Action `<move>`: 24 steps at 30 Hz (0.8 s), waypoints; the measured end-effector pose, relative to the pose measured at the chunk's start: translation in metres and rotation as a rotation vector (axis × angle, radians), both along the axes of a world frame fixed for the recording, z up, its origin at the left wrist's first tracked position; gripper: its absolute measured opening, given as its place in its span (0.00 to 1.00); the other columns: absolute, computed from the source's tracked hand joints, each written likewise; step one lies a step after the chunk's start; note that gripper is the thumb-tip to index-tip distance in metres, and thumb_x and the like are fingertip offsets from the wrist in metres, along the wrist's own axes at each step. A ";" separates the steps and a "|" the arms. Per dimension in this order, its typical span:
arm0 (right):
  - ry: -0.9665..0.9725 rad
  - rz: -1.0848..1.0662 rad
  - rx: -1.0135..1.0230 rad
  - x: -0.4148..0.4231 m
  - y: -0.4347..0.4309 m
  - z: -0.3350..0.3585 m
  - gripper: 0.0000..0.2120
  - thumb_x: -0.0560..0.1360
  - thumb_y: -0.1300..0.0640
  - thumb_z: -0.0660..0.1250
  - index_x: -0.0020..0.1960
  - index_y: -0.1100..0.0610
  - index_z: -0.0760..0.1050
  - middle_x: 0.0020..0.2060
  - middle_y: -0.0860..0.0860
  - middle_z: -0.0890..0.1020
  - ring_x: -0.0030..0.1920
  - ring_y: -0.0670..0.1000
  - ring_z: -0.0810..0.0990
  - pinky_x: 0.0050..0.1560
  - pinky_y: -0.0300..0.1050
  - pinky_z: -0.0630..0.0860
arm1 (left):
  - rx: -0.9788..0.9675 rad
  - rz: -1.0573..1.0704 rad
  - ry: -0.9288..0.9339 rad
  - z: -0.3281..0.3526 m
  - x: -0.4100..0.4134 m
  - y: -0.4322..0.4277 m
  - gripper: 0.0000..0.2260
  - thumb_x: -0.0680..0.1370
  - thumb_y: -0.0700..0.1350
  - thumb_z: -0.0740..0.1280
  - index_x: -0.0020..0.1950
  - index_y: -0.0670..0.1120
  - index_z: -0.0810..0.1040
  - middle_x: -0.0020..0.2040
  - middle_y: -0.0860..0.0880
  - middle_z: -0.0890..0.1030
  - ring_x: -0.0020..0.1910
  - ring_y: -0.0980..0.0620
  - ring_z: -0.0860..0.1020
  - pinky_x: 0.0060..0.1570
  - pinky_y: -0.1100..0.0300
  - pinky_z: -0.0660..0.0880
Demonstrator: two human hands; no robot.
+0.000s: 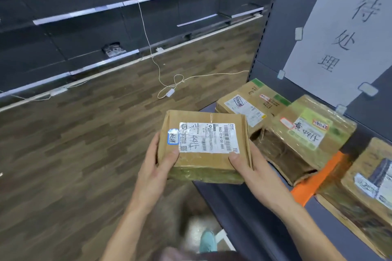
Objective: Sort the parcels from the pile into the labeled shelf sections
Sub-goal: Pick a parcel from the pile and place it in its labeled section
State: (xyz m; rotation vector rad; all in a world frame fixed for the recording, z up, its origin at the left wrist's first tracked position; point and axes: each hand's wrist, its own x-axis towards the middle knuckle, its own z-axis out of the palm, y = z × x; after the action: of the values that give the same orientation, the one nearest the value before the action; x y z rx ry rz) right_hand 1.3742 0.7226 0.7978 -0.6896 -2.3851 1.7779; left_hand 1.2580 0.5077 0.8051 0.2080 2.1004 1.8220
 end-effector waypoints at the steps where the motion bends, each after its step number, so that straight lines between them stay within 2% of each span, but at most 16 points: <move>1: -0.005 -0.007 0.004 -0.007 0.002 0.002 0.29 0.74 0.28 0.60 0.74 0.30 0.60 0.65 0.28 0.75 0.66 0.35 0.74 0.69 0.47 0.70 | 0.021 -0.003 0.001 0.002 -0.009 0.003 0.30 0.73 0.61 0.70 0.75 0.66 0.69 0.63 0.75 0.77 0.62 0.74 0.74 0.59 0.67 0.68; 4: -0.003 -0.082 0.028 -0.029 0.006 0.010 0.24 0.72 0.27 0.59 0.67 0.22 0.60 0.61 0.22 0.74 0.60 0.25 0.72 0.61 0.34 0.68 | 0.040 -0.049 0.018 0.008 -0.038 0.016 0.27 0.74 0.59 0.69 0.73 0.66 0.70 0.62 0.75 0.77 0.61 0.76 0.74 0.57 0.69 0.68; 8: -0.020 -0.174 0.003 -0.053 0.014 0.014 0.23 0.76 0.30 0.62 0.70 0.26 0.62 0.61 0.22 0.74 0.61 0.25 0.72 0.60 0.34 0.67 | 0.070 -0.129 0.018 0.008 -0.084 0.036 0.33 0.73 0.60 0.69 0.78 0.60 0.68 0.65 0.71 0.78 0.65 0.72 0.74 0.62 0.67 0.68; 12: -0.065 -0.297 0.058 -0.080 0.014 0.023 0.22 0.71 0.24 0.59 0.63 0.17 0.58 0.58 0.18 0.73 0.58 0.23 0.71 0.54 0.31 0.67 | 0.101 -0.247 0.018 0.009 -0.133 0.055 0.33 0.72 0.64 0.70 0.77 0.63 0.69 0.66 0.69 0.78 0.65 0.69 0.76 0.63 0.62 0.69; 14: -0.073 -0.381 0.077 -0.097 0.010 0.026 0.23 0.68 0.22 0.58 0.62 0.16 0.58 0.58 0.18 0.73 0.58 0.23 0.71 0.54 0.30 0.68 | 0.123 -0.322 0.004 0.007 -0.161 0.064 0.32 0.72 0.64 0.70 0.76 0.65 0.69 0.65 0.68 0.79 0.64 0.68 0.77 0.63 0.59 0.70; 19: -0.045 -0.549 0.055 -0.128 -0.011 0.033 0.32 0.70 0.24 0.60 0.72 0.29 0.62 0.61 0.24 0.75 0.61 0.27 0.74 0.58 0.34 0.69 | 0.141 -0.532 -0.017 0.003 -0.228 0.083 0.28 0.74 0.65 0.71 0.74 0.70 0.69 0.67 0.67 0.79 0.65 0.66 0.78 0.64 0.54 0.70; 24: -0.049 -0.709 0.049 -0.140 -0.023 0.035 0.37 0.69 0.24 0.60 0.75 0.35 0.63 0.62 0.26 0.76 0.64 0.31 0.74 0.66 0.41 0.69 | 0.175 -0.737 -0.018 0.006 -0.263 0.113 0.25 0.76 0.62 0.70 0.73 0.67 0.71 0.68 0.63 0.79 0.68 0.63 0.77 0.68 0.51 0.69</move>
State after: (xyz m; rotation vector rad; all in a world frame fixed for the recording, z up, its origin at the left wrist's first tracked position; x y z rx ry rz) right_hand 1.2338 0.6991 0.8325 -1.3626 -1.8377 1.3917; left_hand 0.9948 0.6203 0.8111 0.8736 1.5371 1.5173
